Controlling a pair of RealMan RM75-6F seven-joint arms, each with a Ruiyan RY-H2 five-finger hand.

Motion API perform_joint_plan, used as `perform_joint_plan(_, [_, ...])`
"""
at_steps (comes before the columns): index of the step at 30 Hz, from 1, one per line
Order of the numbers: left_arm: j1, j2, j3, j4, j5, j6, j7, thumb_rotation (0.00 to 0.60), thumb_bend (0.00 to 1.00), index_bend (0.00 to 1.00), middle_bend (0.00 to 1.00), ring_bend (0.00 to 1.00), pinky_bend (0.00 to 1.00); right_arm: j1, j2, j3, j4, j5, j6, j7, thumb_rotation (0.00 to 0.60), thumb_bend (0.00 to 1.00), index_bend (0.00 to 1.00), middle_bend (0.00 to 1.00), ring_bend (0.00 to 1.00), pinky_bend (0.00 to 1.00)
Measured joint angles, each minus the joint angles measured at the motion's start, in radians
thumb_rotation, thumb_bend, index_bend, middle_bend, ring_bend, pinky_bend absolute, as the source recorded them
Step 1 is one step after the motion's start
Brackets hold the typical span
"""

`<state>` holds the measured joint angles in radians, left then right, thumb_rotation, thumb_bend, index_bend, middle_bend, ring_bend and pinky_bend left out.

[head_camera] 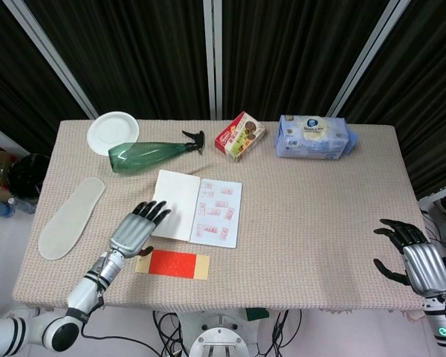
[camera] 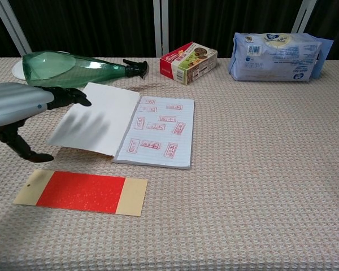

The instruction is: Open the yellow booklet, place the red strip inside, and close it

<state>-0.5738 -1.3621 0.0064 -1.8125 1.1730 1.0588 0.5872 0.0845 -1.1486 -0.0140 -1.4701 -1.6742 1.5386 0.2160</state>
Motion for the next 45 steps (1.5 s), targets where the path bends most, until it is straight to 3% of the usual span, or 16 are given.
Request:
perform_joint_plan(5, [0.020,0.065,0.057,-0.082,0.020,-0.012,-0.014,0.600,0.19,0.17,0.00,0.00,0.10,0.003,0.004,0.001,-0.007,-0.003,0.002,-0.008,0.600,0.21,0.32,0.18,0.18,0.21])
perform_joint_plan(11, [0.027,0.046,0.097,-0.095,0.042,-0.062,-0.042,0.600,0.19,0.17,0.00,0.00,0.10,0.010,0.009,0.002,-0.016,-0.007,-0.003,-0.016,0.600,0.21,0.32,0.18,0.18,0.21])
perform_joint_plan(24, [0.037,-0.052,0.094,-0.032,0.023,-0.058,-0.038,0.600,0.26,0.18,0.00,0.00,0.10,0.009,0.010,-0.001,-0.010,-0.003,-0.002,-0.005,0.600,0.21,0.32,0.18,0.18,0.21])
perform_joint_plan(45, [0.041,-0.080,0.099,-0.020,-0.003,-0.053,-0.015,0.600,0.26,0.17,0.00,0.00,0.10,0.003,0.012,-0.004,-0.011,-0.002,0.007,-0.005,0.600,0.21,0.32,0.18,0.18,0.21])
